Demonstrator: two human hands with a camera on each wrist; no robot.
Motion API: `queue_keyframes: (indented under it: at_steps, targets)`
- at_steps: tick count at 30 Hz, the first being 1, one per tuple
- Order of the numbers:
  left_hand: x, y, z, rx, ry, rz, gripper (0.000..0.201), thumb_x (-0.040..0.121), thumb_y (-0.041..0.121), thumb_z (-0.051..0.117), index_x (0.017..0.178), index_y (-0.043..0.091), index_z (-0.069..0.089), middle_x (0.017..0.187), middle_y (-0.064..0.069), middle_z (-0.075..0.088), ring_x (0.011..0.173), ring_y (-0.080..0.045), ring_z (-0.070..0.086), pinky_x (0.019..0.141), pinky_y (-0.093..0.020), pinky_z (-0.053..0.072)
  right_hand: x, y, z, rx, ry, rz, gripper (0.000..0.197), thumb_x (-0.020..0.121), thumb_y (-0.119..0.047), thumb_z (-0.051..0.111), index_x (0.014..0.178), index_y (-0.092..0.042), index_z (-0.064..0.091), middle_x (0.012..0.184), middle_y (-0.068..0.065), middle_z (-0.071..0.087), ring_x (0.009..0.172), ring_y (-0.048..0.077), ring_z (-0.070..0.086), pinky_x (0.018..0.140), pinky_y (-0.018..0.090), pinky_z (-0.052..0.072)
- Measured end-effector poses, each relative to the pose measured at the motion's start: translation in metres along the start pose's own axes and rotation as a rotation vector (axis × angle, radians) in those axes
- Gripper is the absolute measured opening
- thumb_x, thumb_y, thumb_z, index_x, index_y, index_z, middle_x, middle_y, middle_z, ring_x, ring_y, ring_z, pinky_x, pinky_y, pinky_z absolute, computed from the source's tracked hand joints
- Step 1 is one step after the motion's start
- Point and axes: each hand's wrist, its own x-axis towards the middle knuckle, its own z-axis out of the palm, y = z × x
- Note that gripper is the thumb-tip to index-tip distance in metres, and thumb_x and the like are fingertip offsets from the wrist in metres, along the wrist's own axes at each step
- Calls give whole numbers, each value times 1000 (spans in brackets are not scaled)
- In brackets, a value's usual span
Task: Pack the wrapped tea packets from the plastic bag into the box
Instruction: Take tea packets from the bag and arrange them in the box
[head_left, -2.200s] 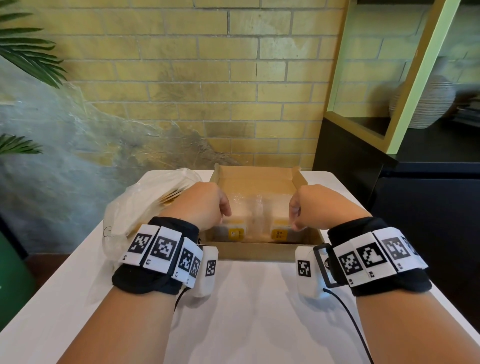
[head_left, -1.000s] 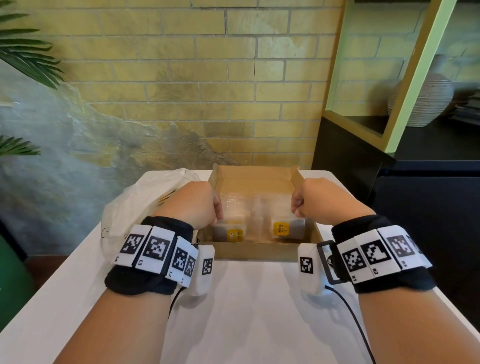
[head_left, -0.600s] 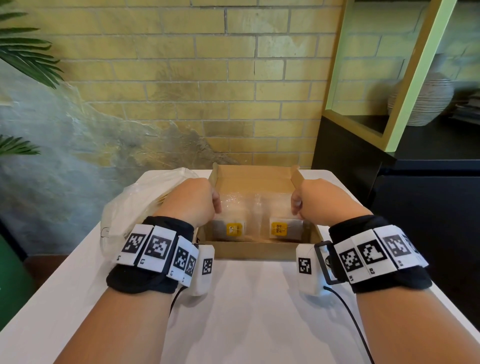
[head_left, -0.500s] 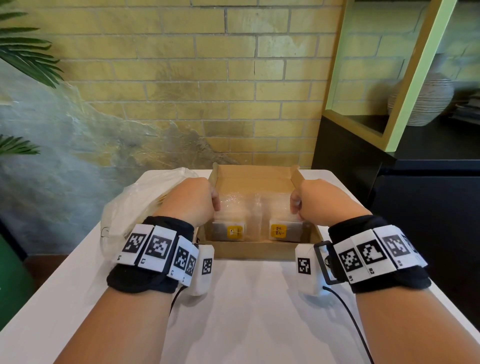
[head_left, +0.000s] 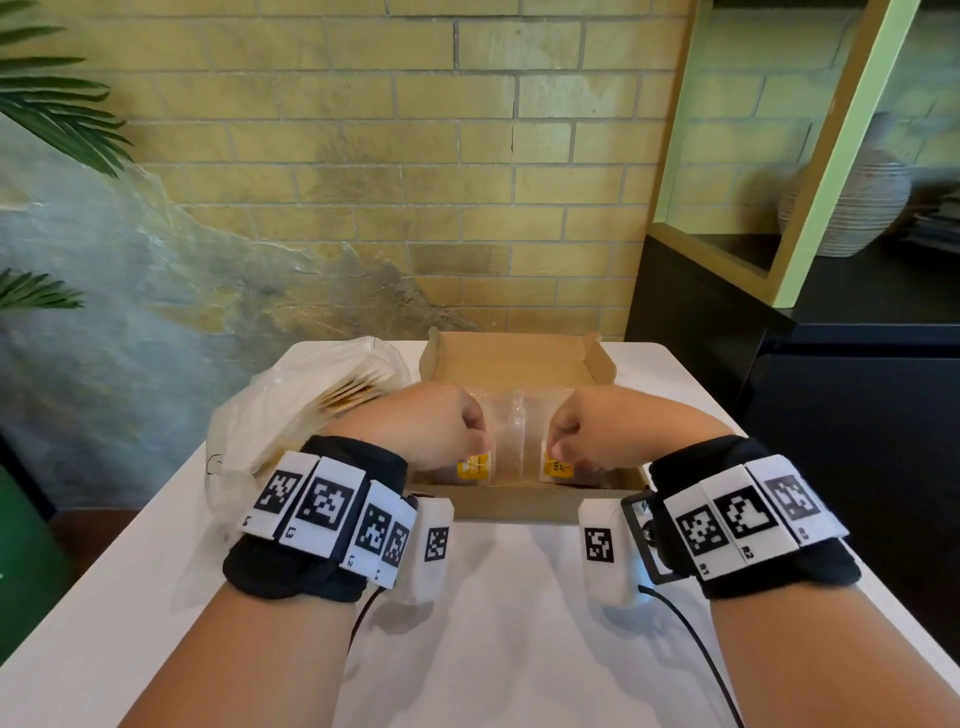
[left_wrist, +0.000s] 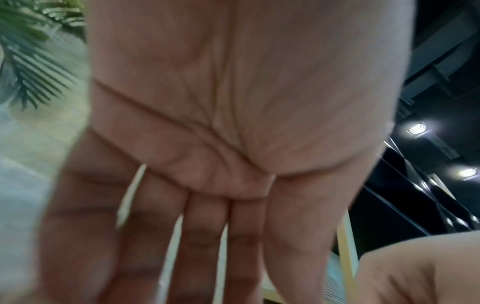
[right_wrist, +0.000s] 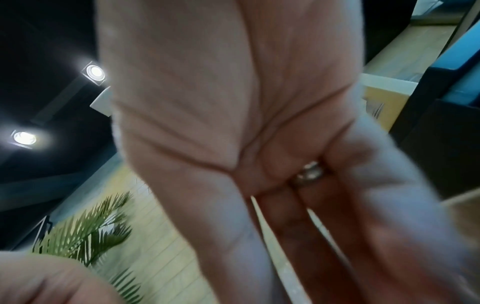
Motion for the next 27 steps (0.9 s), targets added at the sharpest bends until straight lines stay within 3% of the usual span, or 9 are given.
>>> queue_keyframes:
  at_steps: [2, 4, 7, 12, 19, 22, 24, 27]
  targets:
    - [3, 1, 4, -5, -98, -31, 27, 94, 36, 48, 77, 23, 63, 78, 8, 65, 77, -11, 62, 73, -26, 47, 0, -2, 3, -18, -78, 75, 19, 93, -22, 53, 104, -16, 67, 87, -1, 65, 77, 11, 59, 65, 17, 45]
    - [5, 0, 7, 8, -124, -59, 33, 95, 40, 45, 82, 18, 66, 87, 3, 68, 87, -15, 63, 84, -30, 48, 0, -2, 4, -59, -115, 132, 26, 93, -25, 51, 110, -13, 66, 93, 2, 67, 79, 13, 56, 65, 18, 41]
    - [5, 0, 9, 86, -157, -101, 38, 94, 47, 42, 77, 20, 63, 80, 2, 60, 80, -16, 54, 78, -29, 41, 2, -3, 4, -106, -129, 206, 31, 93, -30, 51, 114, -11, 64, 97, 3, 66, 83, 16, 55, 77, 25, 43]
    - [6, 5, 9, 177, -164, -172, 44, 95, 47, 39, 116, 15, 62, 114, -5, 61, 106, -21, 56, 87, -29, 41, 5, -2, 4, -35, -122, 256, 32, 92, -31, 54, 113, -9, 64, 89, 2, 61, 78, 16, 55, 85, 26, 50]
    - [8, 0, 10, 156, -151, -192, 42, 92, 49, 45, 111, 16, 64, 105, -3, 64, 98, -19, 59, 80, -26, 43, 4, 0, 4, -15, -142, 267, 32, 92, -31, 55, 113, -8, 63, 88, 2, 59, 78, 15, 53, 81, 24, 49]
    - [8, -5, 3, 39, -75, -160, 31, 91, 43, 51, 95, 17, 67, 92, -3, 68, 84, -19, 62, 74, -28, 49, -1, -1, 0, -22, -138, 223, 29, 93, -31, 53, 109, -9, 63, 91, 4, 64, 81, 17, 59, 84, 26, 50]
    - [8, -10, -3, -99, 47, -141, 19, 91, 35, 53, 85, 21, 64, 87, -2, 69, 83, -18, 63, 79, -32, 51, -4, -1, -5, -38, -105, 170, 25, 94, -29, 51, 105, -11, 64, 95, 5, 68, 89, 20, 65, 86, 28, 52]
    - [7, -19, -12, -187, 263, -179, 15, 91, 20, 50, 83, 20, 62, 93, -4, 67, 88, -20, 60, 76, -28, 44, -6, -1, -8, 5, -50, 110, 18, 94, -26, 49, 97, -16, 64, 91, 4, 67, 85, 18, 64, 73, 23, 51]
